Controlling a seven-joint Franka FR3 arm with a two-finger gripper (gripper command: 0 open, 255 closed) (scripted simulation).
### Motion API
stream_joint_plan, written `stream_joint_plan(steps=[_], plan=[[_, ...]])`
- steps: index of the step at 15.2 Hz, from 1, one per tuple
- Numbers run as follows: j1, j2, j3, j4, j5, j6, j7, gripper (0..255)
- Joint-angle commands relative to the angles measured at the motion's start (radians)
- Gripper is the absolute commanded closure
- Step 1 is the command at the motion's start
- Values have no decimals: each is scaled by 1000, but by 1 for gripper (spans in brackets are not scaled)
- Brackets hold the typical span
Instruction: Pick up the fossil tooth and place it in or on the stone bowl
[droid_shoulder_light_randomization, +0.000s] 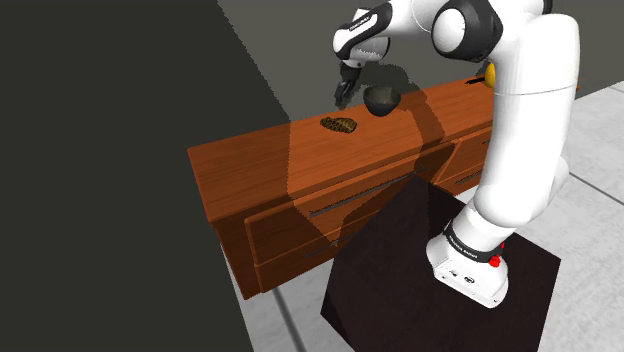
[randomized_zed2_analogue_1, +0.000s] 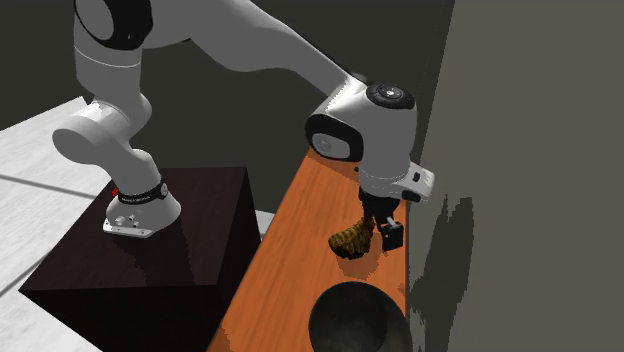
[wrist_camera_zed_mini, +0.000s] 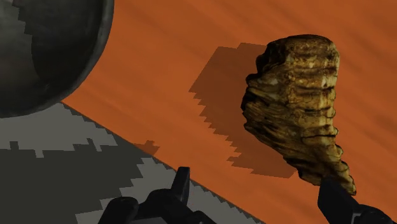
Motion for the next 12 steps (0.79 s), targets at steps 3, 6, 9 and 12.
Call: stream_joint_plan(steps=[3, 6, 9, 12], plan=[[-5, 38, 9, 0, 15, 37, -11, 0], [-6, 52, 13, 0, 20, 51, -14, 0], [-6, 52, 13, 0, 20, 51, -14, 0], [-6, 52, 13, 0, 20, 51, -14, 0]])
